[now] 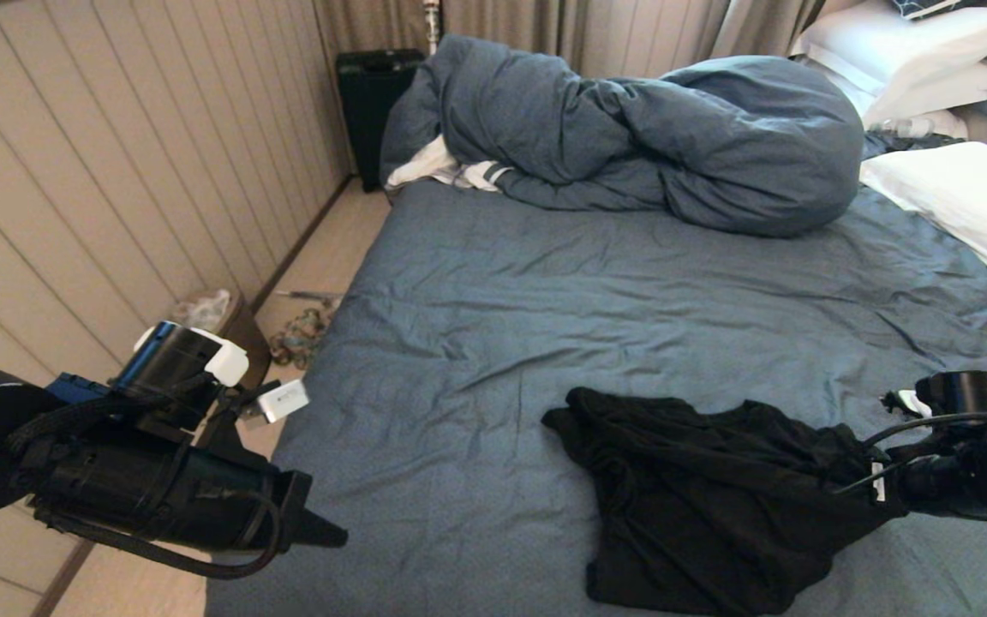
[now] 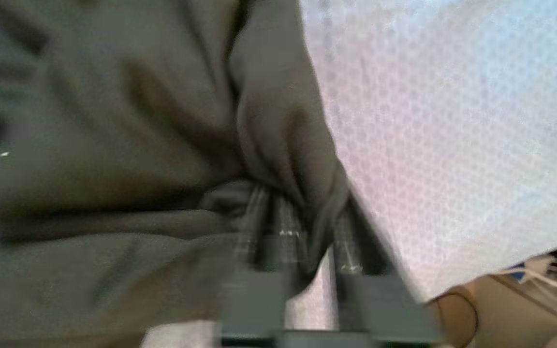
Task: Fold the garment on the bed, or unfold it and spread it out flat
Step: Unford the black T-shirt
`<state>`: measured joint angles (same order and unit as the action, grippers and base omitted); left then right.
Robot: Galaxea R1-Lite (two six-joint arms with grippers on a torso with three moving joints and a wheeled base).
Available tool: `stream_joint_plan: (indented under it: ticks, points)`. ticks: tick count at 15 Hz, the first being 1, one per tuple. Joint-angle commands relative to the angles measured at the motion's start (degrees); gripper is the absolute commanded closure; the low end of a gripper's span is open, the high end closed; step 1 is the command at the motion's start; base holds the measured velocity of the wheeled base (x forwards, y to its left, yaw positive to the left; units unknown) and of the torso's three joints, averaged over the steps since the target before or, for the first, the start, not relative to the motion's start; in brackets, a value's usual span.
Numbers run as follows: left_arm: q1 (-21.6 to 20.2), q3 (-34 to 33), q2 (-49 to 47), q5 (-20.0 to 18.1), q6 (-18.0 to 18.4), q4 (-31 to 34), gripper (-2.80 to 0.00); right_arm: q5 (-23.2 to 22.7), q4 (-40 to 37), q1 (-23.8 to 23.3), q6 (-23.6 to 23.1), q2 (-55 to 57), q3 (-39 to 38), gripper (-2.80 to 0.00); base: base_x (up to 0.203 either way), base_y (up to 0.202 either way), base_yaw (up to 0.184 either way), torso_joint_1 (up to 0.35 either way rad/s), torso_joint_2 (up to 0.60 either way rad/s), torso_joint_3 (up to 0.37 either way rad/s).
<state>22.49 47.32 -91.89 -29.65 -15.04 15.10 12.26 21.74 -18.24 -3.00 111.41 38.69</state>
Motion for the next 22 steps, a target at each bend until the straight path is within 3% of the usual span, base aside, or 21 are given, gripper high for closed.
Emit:
stream_joint_plan:
  ticks: [1,10,13,14,19,22]
  points:
    - [0.01,0.05,-0.13,-0.15,-0.08,0.10,0.00,-0.03,0.63,0.04,-0.45,0.51,-1.16,-2.80,0.000,0.000,0.000,0.000,0.00,0.000]
    - [0.36,0.05,-0.02,-0.15,-0.16,0.10,0.00,-7.30,-0.04,-0.21,-1.25,-15.27,-2.33,-2.80,0.000,0.000,0.000,0.000,0.00,0.000]
    - [0.42,0.05,0.05,-0.15,-0.16,0.19,0.00,-7.81,-2.70,6.91,-1.02,-19.08,-1.25,-2.80,0.000,0.000,0.000,0.000,0.00,0.000]
    - [0.37,0.05,0.21,-0.15,-0.18,0.19,0.00,-7.80,-4.36,10.18,-0.79,-19.21,-0.38,0.00,0.000,0.000,0.000,0.000,0.00,0.000]
    - [0.88,-0.21,0.32,-0.15,-0.25,0.17,0.00,-7.73,-20.30,25.06,1.00,-13.43,12.18,0.00,0.000,0.000,0.000,0.000,0.00,0.000]
    - [1.77,-0.39,-0.04,-0.06,-0.50,0.10,0.00,-7.28,-22.18,32.42,2.95,-7.22,16.60,0.00,0.000,0.000,0.000,0.000,0.00,0.000]
